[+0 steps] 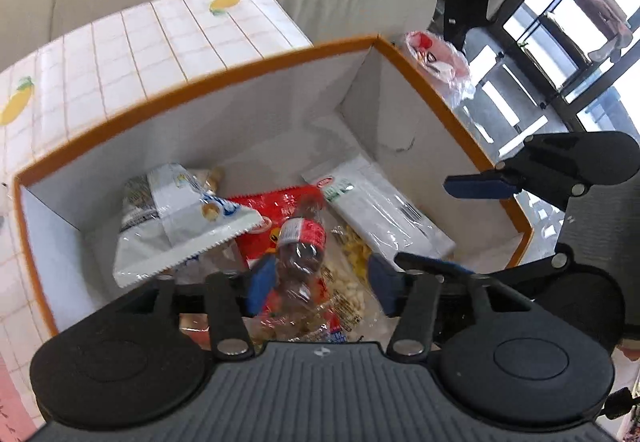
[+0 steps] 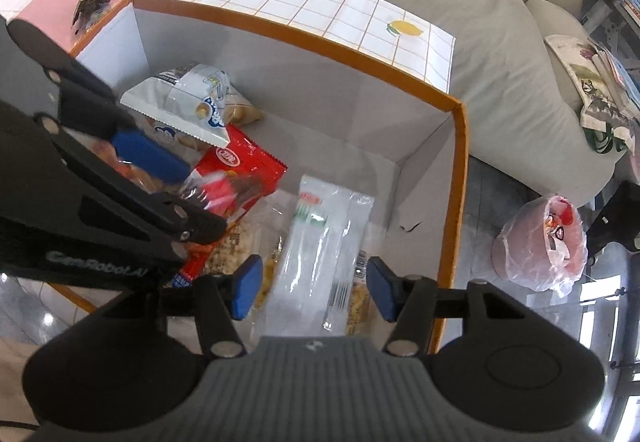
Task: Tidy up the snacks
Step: 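Lower the bottle and packet into the box and open both tools, then withdraw both tools from the box toward the dark snack pack and candy bag, then grasp dark chocolate snack pack with left tool while right tool grasps clear candy bag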
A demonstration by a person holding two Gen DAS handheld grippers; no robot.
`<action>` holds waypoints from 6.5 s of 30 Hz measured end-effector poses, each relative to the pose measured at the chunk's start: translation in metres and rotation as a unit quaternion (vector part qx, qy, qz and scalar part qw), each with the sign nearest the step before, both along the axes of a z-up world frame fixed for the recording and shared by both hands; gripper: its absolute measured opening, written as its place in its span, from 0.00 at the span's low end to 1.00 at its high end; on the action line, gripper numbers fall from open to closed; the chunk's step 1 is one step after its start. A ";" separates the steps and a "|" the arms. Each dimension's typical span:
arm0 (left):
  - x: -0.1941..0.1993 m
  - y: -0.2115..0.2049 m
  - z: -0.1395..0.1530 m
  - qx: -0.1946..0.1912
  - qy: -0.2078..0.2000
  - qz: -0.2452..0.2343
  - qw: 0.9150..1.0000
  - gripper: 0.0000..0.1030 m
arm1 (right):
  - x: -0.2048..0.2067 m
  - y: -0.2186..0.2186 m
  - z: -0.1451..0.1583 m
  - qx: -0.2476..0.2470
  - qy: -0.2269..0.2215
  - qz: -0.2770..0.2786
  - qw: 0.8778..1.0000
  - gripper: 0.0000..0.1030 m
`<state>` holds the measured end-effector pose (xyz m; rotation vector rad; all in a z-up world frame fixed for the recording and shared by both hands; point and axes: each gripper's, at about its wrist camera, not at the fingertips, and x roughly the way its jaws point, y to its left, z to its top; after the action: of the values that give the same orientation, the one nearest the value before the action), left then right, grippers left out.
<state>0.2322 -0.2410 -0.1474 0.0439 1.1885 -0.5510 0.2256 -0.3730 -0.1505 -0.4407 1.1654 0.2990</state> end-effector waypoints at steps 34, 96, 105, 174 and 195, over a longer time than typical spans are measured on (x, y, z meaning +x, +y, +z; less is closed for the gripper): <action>-0.088 0.108 0.119 0.052 -0.271 0.035 0.960 0.68 | -0.097 0.083 0.105 0.064 -0.265 -0.213 0.938 0.88; 0.036 0.294 -0.033 0.044 -0.192 0.150 0.969 0.60 | 0.051 0.281 -0.053 0.166 -0.138 -0.121 0.969 0.67; 0.055 0.300 -0.049 0.045 -0.182 0.158 0.970 0.26 | 0.063 0.283 -0.064 0.167 -0.137 -0.103 0.971 0.68; -0.149 0.309 -0.008 -0.030 -0.111 0.186 0.976 0.64 | -0.117 0.235 -0.051 0.240 0.029 -0.123 0.962 0.42; -0.122 0.312 -0.068 -0.050 -0.018 0.278 0.959 0.65 | -0.102 0.235 -0.069 0.277 0.007 -0.172 0.945 0.54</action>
<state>0.1102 0.0708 -0.2150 -0.3563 1.0745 -0.1106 0.1237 -0.1378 -0.2196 0.2595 1.0939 0.3094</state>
